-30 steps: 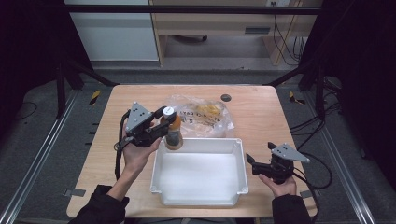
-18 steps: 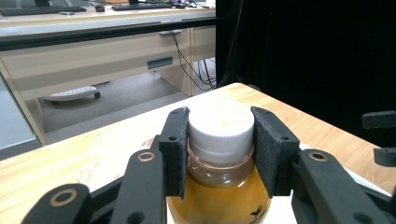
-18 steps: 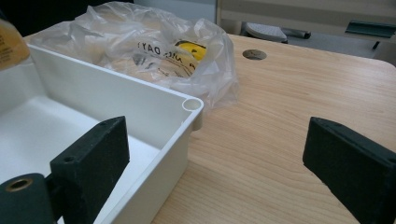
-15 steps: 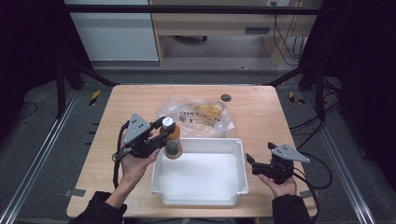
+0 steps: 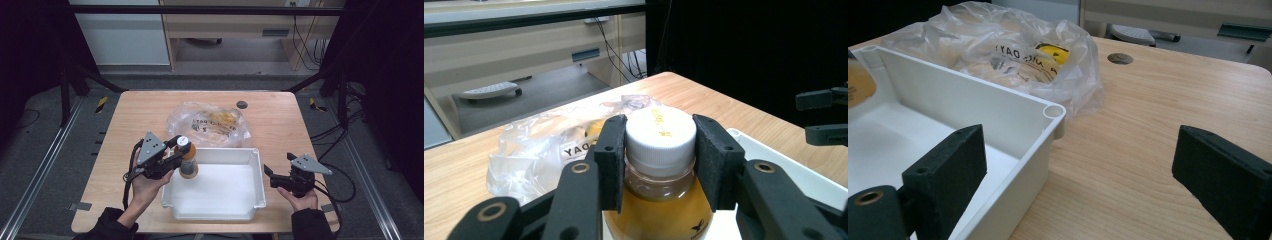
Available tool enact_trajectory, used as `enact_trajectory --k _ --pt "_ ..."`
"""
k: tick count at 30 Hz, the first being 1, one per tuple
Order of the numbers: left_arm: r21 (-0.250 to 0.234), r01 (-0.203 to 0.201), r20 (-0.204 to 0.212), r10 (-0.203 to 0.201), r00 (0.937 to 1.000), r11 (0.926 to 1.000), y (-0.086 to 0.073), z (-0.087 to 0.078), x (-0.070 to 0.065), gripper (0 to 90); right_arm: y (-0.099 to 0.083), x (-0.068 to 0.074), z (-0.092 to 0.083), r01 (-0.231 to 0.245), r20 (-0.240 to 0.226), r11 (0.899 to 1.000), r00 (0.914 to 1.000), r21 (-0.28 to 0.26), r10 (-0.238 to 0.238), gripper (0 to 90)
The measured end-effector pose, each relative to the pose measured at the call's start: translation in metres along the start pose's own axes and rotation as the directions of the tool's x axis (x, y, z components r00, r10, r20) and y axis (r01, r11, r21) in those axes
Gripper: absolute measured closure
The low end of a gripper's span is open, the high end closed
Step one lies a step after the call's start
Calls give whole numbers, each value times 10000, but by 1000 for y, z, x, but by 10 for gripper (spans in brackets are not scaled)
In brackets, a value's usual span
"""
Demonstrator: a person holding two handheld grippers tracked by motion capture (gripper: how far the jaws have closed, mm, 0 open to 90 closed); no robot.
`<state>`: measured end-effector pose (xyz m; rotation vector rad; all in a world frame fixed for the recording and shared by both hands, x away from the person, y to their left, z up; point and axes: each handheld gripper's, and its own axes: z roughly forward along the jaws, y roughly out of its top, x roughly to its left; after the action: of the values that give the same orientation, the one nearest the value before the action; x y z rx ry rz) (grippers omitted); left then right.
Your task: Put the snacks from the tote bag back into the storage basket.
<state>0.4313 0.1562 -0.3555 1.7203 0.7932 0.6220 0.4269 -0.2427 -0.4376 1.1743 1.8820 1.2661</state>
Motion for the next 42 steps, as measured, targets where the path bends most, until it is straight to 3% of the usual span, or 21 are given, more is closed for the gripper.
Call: enact_trajectory --k 42 --pt "1007 -65 256 39 9997 9949 -42 6 -19 590 -2 1 -1 64 -38 10000 10000 41 -64 77"
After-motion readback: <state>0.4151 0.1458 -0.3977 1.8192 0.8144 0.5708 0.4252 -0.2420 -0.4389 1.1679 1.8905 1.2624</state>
